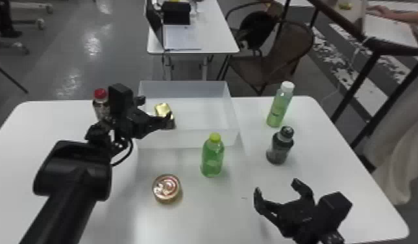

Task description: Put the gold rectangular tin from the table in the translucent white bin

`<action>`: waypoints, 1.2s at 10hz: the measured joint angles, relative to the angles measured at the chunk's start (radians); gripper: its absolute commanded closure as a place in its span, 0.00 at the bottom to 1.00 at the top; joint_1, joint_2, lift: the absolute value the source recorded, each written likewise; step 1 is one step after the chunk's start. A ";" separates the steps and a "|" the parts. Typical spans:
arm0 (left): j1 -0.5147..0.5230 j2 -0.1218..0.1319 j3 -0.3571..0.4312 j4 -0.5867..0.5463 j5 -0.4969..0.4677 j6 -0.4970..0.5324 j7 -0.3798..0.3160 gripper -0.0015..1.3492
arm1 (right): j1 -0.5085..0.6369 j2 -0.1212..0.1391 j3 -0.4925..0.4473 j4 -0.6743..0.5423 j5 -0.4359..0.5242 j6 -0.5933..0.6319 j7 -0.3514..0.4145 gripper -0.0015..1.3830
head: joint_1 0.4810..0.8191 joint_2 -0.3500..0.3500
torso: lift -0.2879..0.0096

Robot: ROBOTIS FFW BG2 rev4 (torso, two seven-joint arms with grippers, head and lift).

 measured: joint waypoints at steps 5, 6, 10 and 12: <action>0.218 0.000 0.067 -0.183 0.158 -0.053 0.020 0.08 | 0.006 -0.002 -0.002 -0.011 0.002 0.000 0.000 0.06 | 0.63 0.42 | 0.66; 0.312 0.000 0.087 -0.266 0.190 -0.073 0.071 0.08 | 0.007 -0.005 -0.005 -0.016 0.004 -0.001 0.000 0.06 | 0.63 0.44 | 0.66; 0.647 0.000 0.151 -0.527 0.307 -0.154 0.223 0.08 | 0.024 -0.014 -0.024 -0.039 0.004 0.000 -0.001 0.06 | 0.63 0.56 | 0.66; 0.755 0.000 0.172 -0.598 0.314 -0.143 0.255 0.08 | 0.035 -0.014 -0.032 -0.048 0.006 0.000 -0.001 0.06 | 0.63 0.60 | 0.66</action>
